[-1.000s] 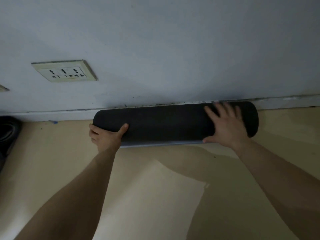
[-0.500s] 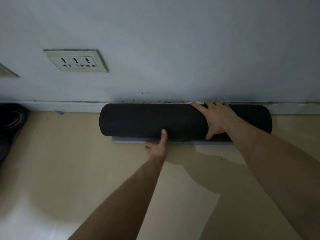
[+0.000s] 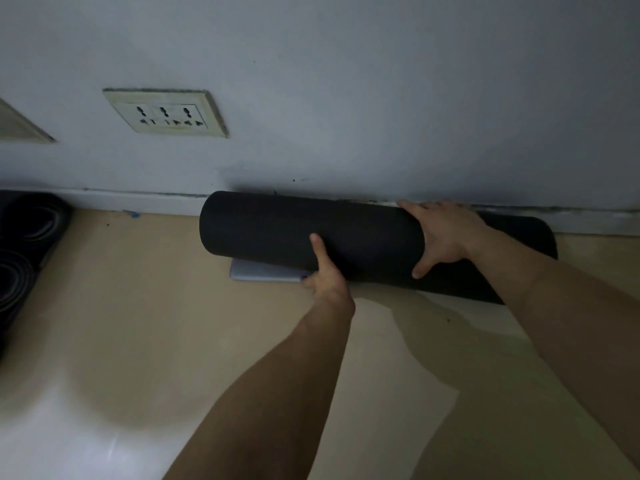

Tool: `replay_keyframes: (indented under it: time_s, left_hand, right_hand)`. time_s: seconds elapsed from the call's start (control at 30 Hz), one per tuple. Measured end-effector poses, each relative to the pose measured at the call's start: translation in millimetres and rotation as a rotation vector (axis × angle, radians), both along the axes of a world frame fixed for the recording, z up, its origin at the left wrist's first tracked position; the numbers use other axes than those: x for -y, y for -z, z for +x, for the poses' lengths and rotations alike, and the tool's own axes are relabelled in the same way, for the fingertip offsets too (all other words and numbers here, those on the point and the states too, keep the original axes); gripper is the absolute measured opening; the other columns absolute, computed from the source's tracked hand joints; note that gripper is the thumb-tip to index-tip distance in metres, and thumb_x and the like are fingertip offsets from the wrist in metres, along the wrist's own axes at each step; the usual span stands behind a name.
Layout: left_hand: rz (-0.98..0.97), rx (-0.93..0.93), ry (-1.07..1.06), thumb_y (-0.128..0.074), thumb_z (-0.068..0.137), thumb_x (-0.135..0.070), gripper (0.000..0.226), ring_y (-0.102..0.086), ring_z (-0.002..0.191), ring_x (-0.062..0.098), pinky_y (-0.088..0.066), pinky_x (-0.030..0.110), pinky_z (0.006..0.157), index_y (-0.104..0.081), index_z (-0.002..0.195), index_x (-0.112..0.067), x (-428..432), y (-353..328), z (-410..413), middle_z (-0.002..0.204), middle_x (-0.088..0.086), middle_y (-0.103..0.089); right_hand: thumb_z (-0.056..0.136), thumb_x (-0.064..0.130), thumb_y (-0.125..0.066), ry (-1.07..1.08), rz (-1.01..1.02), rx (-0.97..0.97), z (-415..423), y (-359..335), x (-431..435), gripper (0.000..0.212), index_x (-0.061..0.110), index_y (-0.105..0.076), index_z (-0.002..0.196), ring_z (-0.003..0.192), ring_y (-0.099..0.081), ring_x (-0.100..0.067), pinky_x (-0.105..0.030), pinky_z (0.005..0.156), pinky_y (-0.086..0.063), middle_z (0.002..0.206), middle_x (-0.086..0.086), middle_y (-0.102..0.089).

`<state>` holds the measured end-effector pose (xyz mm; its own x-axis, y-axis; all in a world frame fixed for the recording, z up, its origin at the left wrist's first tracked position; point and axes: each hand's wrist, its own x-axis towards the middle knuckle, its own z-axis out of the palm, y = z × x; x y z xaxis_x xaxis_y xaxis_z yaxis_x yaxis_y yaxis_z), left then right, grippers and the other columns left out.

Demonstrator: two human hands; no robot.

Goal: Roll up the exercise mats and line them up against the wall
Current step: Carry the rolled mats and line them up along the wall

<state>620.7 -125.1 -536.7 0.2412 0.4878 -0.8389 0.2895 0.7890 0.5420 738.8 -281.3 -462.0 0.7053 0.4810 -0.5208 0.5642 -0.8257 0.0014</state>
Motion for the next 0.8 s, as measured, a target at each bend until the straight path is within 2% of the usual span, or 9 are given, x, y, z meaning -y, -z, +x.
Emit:
replay_keyframes:
  time_s: [0.13, 0.23, 0.3, 0.4, 0.47, 0.53, 0.63, 0.7, 0.8]
  left_hand:
    - [-0.091, 0.154, -0.050, -0.076, 0.041, -0.088, 0.132, -0.057, 0.120, 0.033, -0.043, 0.051, 0.110, -0.033, 0.147, -0.021, -8, 7, -7, 0.139, 0.006, -0.054]
    - [-0.111, 0.263, 0.087, -0.076, 0.050, -0.084, 0.121, -0.059, 0.118, 0.026, -0.041, 0.045, 0.112, -0.043, 0.146, -0.018, -2, -2, -10, 0.138, 0.005, -0.058]
    - [-0.035, 0.157, 0.112, -0.073, 0.058, -0.081, 0.112, -0.057, 0.113, 0.027, -0.043, 0.043, 0.109, -0.045, 0.142, -0.012, 2, -14, -6, 0.131, 0.006, -0.059]
    - [0.174, -0.246, 0.182, -0.065, 0.056, -0.089, 0.125, -0.048, 0.124, 0.037, -0.039, 0.049, 0.108, -0.029, 0.147, -0.012, -2, -37, -18, 0.139, 0.012, -0.046]
    - [0.308, -0.339, 0.225, -0.061, 0.062, -0.088, 0.120, -0.044, 0.129, 0.038, -0.036, 0.051, 0.109, -0.022, 0.152, -0.019, -14, -48, -45, 0.146, 0.012, -0.039]
    - [0.383, -0.285, 0.230, -0.052, 0.076, -0.084, 0.101, -0.046, 0.128, 0.037, -0.038, 0.050, 0.109, -0.023, 0.153, -0.025, -35, -41, -76, 0.147, 0.012, -0.041]
    - [0.248, -0.105, 0.188, -0.039, 0.099, -0.060, 0.055, -0.054, 0.121, 0.034, -0.049, 0.052, 0.101, -0.032, 0.146, -0.032, -65, -20, -111, 0.140, 0.008, -0.051]
    - [0.157, -0.073, 0.218, -0.041, 0.105, -0.033, 0.032, -0.062, 0.108, 0.032, -0.056, 0.050, 0.092, -0.042, 0.136, -0.024, -75, -11, -123, 0.123, 0.009, -0.059]
    - [0.185, -0.151, 0.406, -0.047, 0.099, -0.011, 0.024, -0.067, 0.097, 0.034, -0.060, 0.044, 0.083, -0.054, 0.122, -0.006, -81, -10, -125, 0.114, 0.016, -0.065]
  right_hand:
    - [0.034, 0.087, -0.077, -0.039, -0.024, 0.003, -13, 17, 0, 0.163, 0.040, 0.024, 0.153, 0.149, -0.018, -0.039, -0.065, 0.117, -0.019, 0.167, -0.011, -0.007]
    - [0.030, 0.090, -0.075, -0.007, 0.017, -0.006, -9, 11, -6, 0.160, 0.043, 0.014, 0.155, 0.140, -0.037, -0.039, -0.055, 0.111, -0.036, 0.161, -0.014, -0.026]
    - [0.030, 0.085, -0.080, 0.043, 0.082, -0.071, -1, -3, -8, 0.154, 0.040, -0.004, 0.156, 0.129, -0.050, -0.034, -0.044, 0.102, -0.045, 0.152, -0.008, -0.044]
    - [0.038, 0.062, -0.096, 0.187, 0.303, -0.386, -21, -14, -17, 0.124, 0.038, -0.038, 0.144, 0.122, -0.056, -0.021, -0.033, 0.101, -0.045, 0.138, 0.007, -0.057]
    - [0.043, 0.053, -0.099, 0.292, 0.376, -0.604, -58, -3, -25, 0.109, 0.037, -0.044, 0.136, 0.115, -0.058, -0.012, -0.031, 0.101, -0.046, 0.128, 0.014, -0.059]
    - [0.037, 0.059, -0.098, 0.369, 0.411, -0.681, -98, 16, -35, 0.128, 0.035, -0.035, 0.146, 0.120, -0.055, -0.014, -0.035, 0.106, -0.046, 0.140, 0.009, -0.053]
    - [0.040, 0.064, -0.094, 0.332, 0.408, -0.564, -122, 27, -59, 0.150, 0.039, -0.004, 0.158, 0.139, -0.039, -0.028, -0.044, 0.113, -0.039, 0.157, -0.004, -0.028]
    - [0.042, 0.067, -0.090, 0.226, 0.369, -0.432, -129, 25, -80, 0.150, 0.043, 0.007, 0.155, 0.137, -0.037, -0.035, -0.050, 0.110, -0.040, 0.156, -0.009, -0.023]
    - [0.040, 0.076, -0.084, 0.145, 0.234, -0.171, -152, 21, -114, 0.156, 0.038, 0.017, 0.153, 0.130, -0.041, -0.044, -0.060, 0.101, -0.042, 0.153, -0.018, -0.026]
